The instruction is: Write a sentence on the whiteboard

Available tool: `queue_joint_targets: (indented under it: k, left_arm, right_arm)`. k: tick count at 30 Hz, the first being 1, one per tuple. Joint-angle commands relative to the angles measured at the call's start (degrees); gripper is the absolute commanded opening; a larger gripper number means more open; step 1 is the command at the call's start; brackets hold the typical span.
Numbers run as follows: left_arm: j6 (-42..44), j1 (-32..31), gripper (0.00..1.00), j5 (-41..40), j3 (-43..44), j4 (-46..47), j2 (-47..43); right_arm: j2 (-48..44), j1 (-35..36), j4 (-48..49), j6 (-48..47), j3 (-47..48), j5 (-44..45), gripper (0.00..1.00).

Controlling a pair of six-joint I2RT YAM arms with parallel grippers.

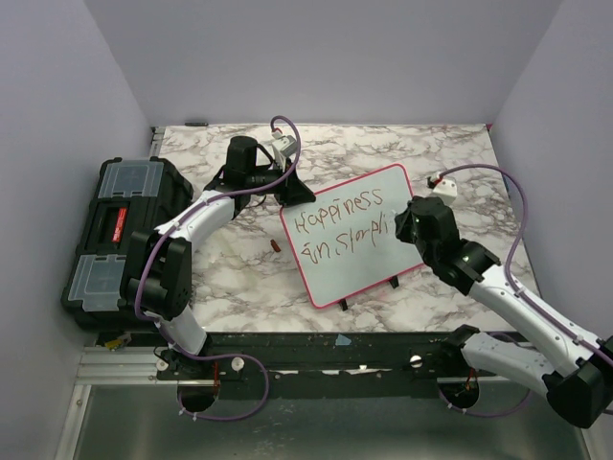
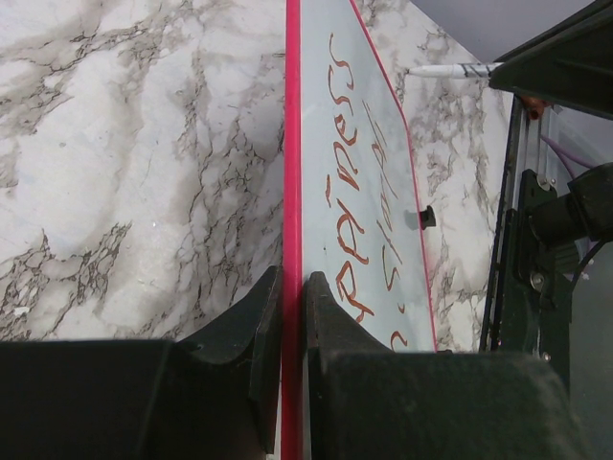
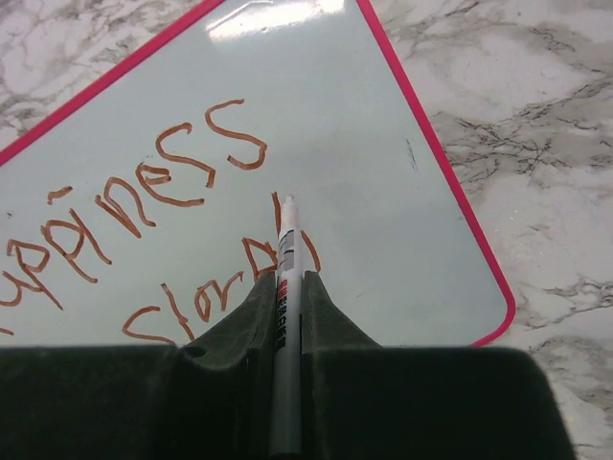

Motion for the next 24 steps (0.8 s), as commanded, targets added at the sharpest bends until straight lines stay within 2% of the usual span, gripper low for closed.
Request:
queue_joint_targets:
  k: [1,24]
  left_arm:
    - [2.94,0.55,0.0,0.25,0.08,3.97,-0.96]
    - [3.04,0.81,0.0,0.2,0.26,4.01,-0.25]
  right_arm:
    - [-3.86,0.06,-3.08,-0.94,0.65,2.9,0.01]
    - [-5.71,-0.03,-2.29,1.08,-7.22,4.77,0.01]
